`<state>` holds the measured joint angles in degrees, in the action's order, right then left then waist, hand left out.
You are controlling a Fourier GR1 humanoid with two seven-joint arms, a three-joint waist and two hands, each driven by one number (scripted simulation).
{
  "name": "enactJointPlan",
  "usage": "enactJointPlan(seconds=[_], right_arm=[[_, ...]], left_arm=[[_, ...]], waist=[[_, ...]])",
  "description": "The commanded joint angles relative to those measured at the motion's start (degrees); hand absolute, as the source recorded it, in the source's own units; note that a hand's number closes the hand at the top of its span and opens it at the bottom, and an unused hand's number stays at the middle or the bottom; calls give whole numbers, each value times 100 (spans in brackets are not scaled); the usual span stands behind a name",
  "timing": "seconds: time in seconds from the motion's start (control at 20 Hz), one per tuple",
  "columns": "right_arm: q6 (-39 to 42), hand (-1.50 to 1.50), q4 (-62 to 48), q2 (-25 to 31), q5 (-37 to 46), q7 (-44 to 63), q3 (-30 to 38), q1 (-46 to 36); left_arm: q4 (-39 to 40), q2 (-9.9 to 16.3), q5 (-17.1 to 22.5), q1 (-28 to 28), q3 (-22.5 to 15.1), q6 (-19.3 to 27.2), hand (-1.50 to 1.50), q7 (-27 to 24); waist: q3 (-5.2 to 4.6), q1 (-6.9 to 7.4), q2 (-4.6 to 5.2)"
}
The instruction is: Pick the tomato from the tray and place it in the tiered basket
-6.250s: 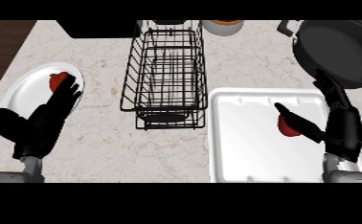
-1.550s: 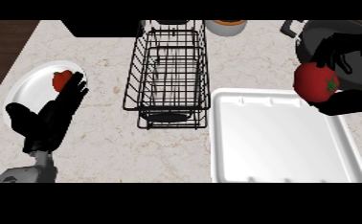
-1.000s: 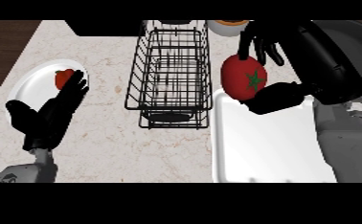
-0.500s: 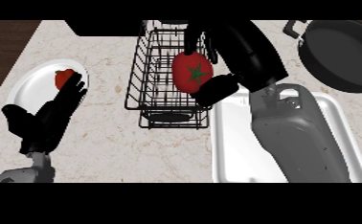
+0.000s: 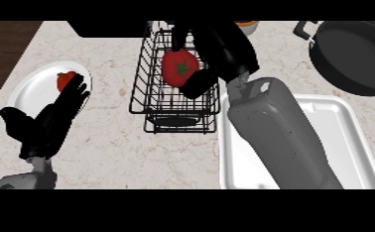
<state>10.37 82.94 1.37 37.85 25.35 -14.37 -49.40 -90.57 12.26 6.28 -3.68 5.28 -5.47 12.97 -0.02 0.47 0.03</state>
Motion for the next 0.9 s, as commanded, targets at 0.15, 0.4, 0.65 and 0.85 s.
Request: enactJointPlan(seconds=[0.15,0.4,0.65,0.85], right_arm=[[-1202,150,-857,-133,501,-550,-447,260],[-2281,150,-1289,-136,230,-789,-324,-130],[-2843,-150,-2581,-136,-469,-938,-456,-973],[-3158,-150,-2815,-137,-606,-696,-1036,-1170]], left_arm=[[354,-206,-239,65,-91,23,0,-455],[287,7,46,-225,153,-163,0,-124],[192,-167,-119,-145,-32,-78,0,-55],[-152,-69,-7,269,74,-243,0,-88]], waist=[[0,13,8],[0,58,24],[0,94,21],[-1,130,13]])
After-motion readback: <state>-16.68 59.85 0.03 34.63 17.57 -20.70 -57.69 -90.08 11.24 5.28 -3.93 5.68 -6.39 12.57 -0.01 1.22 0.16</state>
